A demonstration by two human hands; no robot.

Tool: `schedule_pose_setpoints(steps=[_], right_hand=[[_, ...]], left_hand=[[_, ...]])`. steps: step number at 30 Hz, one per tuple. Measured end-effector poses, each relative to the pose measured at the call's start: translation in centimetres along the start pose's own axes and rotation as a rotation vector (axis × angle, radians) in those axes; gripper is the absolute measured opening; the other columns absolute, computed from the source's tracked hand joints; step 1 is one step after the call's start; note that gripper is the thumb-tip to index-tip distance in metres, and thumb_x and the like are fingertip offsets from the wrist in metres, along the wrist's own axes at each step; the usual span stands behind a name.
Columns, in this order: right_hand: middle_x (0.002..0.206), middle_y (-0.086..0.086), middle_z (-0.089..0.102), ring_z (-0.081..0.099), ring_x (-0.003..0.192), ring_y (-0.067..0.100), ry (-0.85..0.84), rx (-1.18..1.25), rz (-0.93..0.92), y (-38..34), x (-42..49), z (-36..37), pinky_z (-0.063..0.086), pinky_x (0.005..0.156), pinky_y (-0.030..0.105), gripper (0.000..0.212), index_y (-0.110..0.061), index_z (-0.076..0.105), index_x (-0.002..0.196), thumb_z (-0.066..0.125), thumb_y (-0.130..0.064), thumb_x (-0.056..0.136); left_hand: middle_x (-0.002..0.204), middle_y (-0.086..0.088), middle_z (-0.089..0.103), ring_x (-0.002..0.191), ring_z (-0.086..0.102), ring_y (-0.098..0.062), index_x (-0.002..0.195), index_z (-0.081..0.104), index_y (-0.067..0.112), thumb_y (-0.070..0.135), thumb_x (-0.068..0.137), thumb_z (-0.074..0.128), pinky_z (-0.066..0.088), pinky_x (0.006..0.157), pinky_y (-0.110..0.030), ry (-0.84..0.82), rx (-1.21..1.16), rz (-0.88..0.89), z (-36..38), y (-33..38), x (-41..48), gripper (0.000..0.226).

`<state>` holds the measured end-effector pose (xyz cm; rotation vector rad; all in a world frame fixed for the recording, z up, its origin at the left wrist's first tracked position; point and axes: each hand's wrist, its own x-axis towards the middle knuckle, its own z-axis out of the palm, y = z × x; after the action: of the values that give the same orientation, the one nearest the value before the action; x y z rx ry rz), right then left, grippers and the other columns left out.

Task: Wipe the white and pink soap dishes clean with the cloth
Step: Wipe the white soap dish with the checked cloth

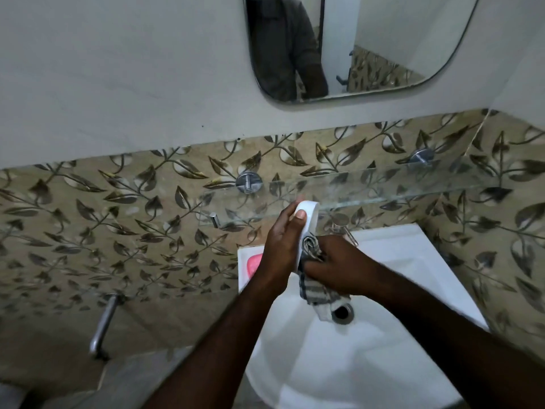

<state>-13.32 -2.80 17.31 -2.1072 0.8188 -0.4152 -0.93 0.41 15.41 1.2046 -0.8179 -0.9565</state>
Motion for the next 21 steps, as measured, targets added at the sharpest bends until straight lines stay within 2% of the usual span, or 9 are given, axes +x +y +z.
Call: schedule_pose_setpoints(steps=[2,5,7,11,13,14,17,19,21], right_hand=[[0.059,-0.009,0.064,0.057,0.056,0.003,0.083,-0.030,0.021,0.6,0.1,-0.5,0.051,0.062,0.034,0.013,-0.022,0.060,0.061,0.057,-0.031,0.069],[0.078,0.004,0.073,0.068,0.073,0.018,0.333,0.488,0.150,2.0,-0.1,-1.5,0.053,0.072,0.037,0.013,-0.007,0.069,0.082,0.058,-0.013,0.085],[0.100,0.018,0.073,0.070,0.091,0.032,0.305,0.873,0.187,2.2,-0.5,-1.6,0.056,0.082,0.044,0.017,-0.002,0.069,0.102,0.059,-0.011,0.091],[0.113,0.013,0.071,0.068,0.104,0.026,0.143,0.880,0.083,2.1,-1.4,0.0,0.056,0.081,0.033,0.031,-0.006,0.062,0.119,0.064,-0.011,0.089],[0.112,0.011,0.072,0.068,0.104,0.025,0.184,0.888,0.073,2.2,-1.6,0.4,0.056,0.080,0.029,0.034,-0.006,0.062,0.120,0.066,-0.004,0.086],[0.112,0.012,0.072,0.068,0.104,0.026,0.202,0.901,0.072,2.3,-1.7,0.3,0.056,0.079,0.028,0.034,-0.005,0.062,0.119,0.066,-0.002,0.086],[0.115,0.016,0.070,0.067,0.106,0.029,0.184,0.927,0.073,3.1,-2.1,-0.2,0.056,0.084,0.036,0.033,-0.005,0.062,0.118,0.066,-0.005,0.085],[0.118,0.019,0.068,0.065,0.106,0.032,0.155,0.936,0.095,3.8,-2.5,-0.6,0.054,0.090,0.044,0.034,-0.006,0.063,0.118,0.069,-0.010,0.085],[0.116,0.021,0.067,0.066,0.100,0.033,0.145,0.991,0.131,4.5,-2.8,-0.8,0.056,0.084,0.046,0.035,-0.005,0.062,0.117,0.069,-0.012,0.084]], left_hand=[[0.103,0.000,0.069,0.084,0.069,-0.006,0.132,0.054,0.022,0.028,0.093,0.062,0.054,0.071,-0.022,0.034,0.013,-0.051,-0.1,-0.3,0.2,0.041],[0.115,-0.011,0.067,0.096,0.069,-0.025,0.134,0.048,0.032,0.047,0.063,0.082,0.058,0.082,-0.045,0.078,-0.034,-0.153,-0.4,-0.5,0.3,0.080],[0.126,-0.011,0.062,0.104,0.068,-0.027,0.138,0.041,0.033,0.054,0.048,0.085,0.056,0.086,-0.051,0.128,-0.015,-0.177,-0.5,-0.6,0.4,0.102],[0.133,-0.008,0.055,0.114,0.061,-0.025,0.148,0.029,0.030,0.070,0.043,0.079,0.053,0.094,-0.048,0.162,0.195,-0.168,0.0,-0.1,0.2,0.123],[0.129,-0.006,0.058,0.112,0.061,-0.020,0.147,0.033,0.022,0.067,0.058,0.076,0.053,0.094,-0.041,0.170,0.239,-0.142,0.4,0.1,-0.2,0.108],[0.122,-0.005,0.062,0.106,0.063,-0.018,0.140,0.045,0.019,0.066,0.067,0.073,0.055,0.088,-0.036,0.169,0.242,-0.128,0.5,0.3,-0.4,0.092],[0.094,-0.010,0.074,0.082,0.068,-0.020,0.100,0.072,0.015,0.071,0.067,0.066,0.056,0.073,-0.038,0.149,0.132,-0.159,-0.1,0.5,-0.5,0.065],[0.091,-0.015,0.074,0.080,0.068,-0.026,0.088,0.074,0.012,0.054,0.077,0.070,0.056,0.075,-0.043,0.129,0.029,-0.174,-0.7,0.6,-0.5,0.044],[0.083,-0.011,0.071,0.073,0.067,-0.022,0.085,0.072,0.010,0.033,0.090,0.064,0.053,0.068,-0.035,0.151,-0.035,-0.187,-1.0,0.7,-0.6,0.025]])
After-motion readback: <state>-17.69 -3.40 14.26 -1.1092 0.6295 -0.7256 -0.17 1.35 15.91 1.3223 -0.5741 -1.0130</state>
